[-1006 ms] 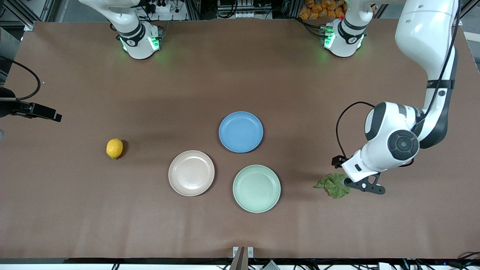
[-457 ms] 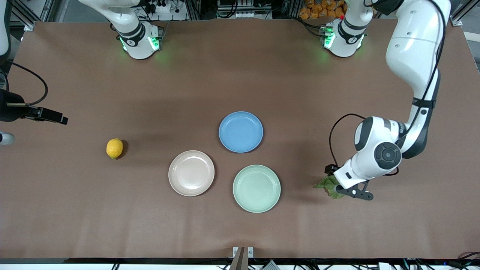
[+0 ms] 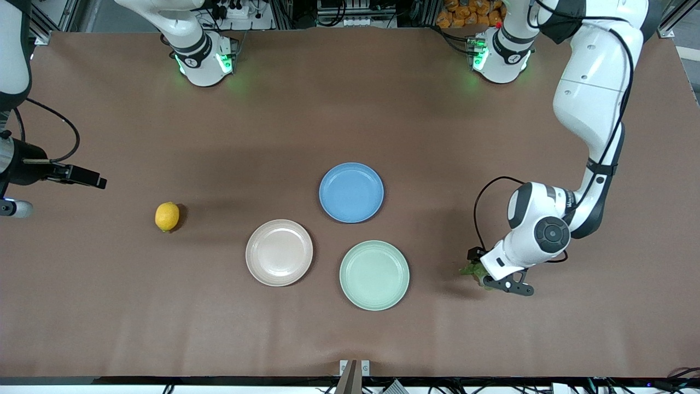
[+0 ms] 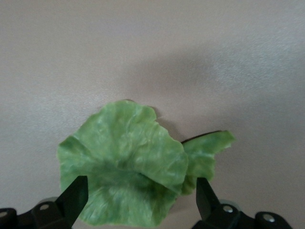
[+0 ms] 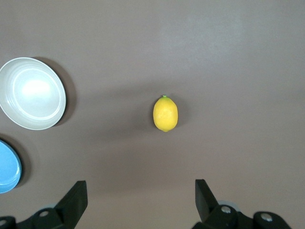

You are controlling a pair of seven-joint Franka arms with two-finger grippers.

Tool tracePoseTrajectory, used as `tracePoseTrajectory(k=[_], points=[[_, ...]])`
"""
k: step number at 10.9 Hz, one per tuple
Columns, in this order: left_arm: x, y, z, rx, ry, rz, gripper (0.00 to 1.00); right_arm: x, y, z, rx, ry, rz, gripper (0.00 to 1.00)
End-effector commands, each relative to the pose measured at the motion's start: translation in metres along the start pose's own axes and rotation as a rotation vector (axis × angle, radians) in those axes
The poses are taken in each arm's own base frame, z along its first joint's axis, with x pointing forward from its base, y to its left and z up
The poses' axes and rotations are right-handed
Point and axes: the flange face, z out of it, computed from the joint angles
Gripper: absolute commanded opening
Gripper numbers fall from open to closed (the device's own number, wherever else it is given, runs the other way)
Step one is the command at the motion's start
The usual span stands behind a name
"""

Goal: Place lemon and lettuce in plates
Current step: 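Grasp the lettuce leaf with the left gripper while the right gripper reaches the lemon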

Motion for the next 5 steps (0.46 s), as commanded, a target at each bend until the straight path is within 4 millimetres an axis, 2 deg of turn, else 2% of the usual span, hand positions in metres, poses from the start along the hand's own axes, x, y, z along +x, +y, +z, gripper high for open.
tracePoseTrajectory(k=[1,3,4,5], points=[[0.004,0.000,0.008,0.008,0.014,-0.010,0.98,-0.006,0.000,0.008,0.019,0.030,-0.002,1.00],[0.004,-0.001,0.008,0.011,0.015,0.002,0.66,-0.008,0.001,0.023,0.020,0.048,0.002,1.00],[0.005,-0.002,0.007,0.014,0.018,0.003,0.45,-0.009,0.002,0.028,0.020,0.053,0.004,1.00],[0.006,-0.002,0.006,0.014,0.020,0.002,0.29,-0.008,0.003,0.034,0.019,0.059,0.004,1.00]])
